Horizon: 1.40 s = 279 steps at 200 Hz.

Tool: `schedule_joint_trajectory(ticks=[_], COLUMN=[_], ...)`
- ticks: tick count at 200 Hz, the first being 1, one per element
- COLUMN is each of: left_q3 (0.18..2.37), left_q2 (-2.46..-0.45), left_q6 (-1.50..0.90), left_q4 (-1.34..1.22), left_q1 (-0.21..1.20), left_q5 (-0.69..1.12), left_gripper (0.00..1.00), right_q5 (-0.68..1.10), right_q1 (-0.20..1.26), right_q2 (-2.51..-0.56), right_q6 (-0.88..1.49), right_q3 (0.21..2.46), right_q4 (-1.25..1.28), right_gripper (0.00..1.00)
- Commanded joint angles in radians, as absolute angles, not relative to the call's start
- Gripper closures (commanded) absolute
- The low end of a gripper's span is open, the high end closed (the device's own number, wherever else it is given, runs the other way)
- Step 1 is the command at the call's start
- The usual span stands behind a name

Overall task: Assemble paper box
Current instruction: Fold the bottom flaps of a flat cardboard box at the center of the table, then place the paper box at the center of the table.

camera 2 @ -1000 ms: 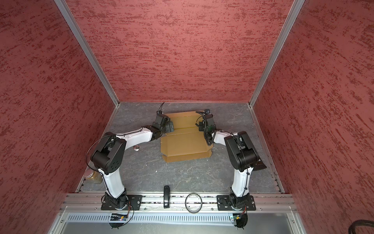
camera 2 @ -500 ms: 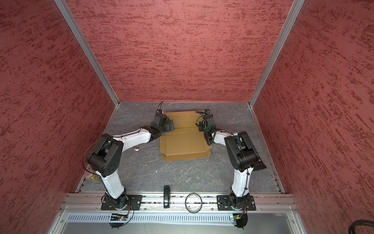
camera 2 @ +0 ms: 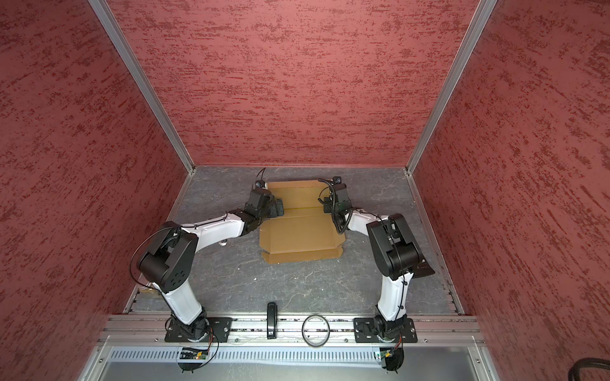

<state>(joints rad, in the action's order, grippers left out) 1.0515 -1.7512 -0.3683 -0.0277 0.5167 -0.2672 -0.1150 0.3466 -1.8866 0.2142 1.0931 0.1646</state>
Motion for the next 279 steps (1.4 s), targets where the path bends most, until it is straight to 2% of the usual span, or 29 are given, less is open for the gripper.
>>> schedule_joint_trajectory(ticks=[1, 61, 111, 187, 279], left_q3=[1.037, 1.017, 1.002, 0.972, 0.949], left_q2=[-1.694, -1.570, -1.466, -1.324, -1.140], left_q6=[-0.354, -0.360, -0.368, -0.371, -0.340], left_q4=[-0.073, -0.015, 0.048, 0.136, 0.237], left_q1=[0.530, 0.535, 0.513, 0.448, 0.390], left_q5=[-0.261, -0.258, -0.234, -0.148, -0.094], left_gripper=[0.00, 0.00, 0.00, 0.00, 0.00], right_q5=[-0.094, -0.075, -0.046, 0.003, 0.066], right_q1=[0.356, 0.356, 0.355, 0.355, 0.354], right_q2=[-1.876, -1.853, -1.850, -1.938, -2.061], right_q6=[0.241, 0.238, 0.236, 0.237, 0.206], right_q3=[1.130, 1.200, 1.336, 1.605, 1.744], right_q4=[0.104, -0.057, -0.297, -0.709, -1.005], right_gripper=[1.00, 1.00, 1.00, 1.00, 1.00])
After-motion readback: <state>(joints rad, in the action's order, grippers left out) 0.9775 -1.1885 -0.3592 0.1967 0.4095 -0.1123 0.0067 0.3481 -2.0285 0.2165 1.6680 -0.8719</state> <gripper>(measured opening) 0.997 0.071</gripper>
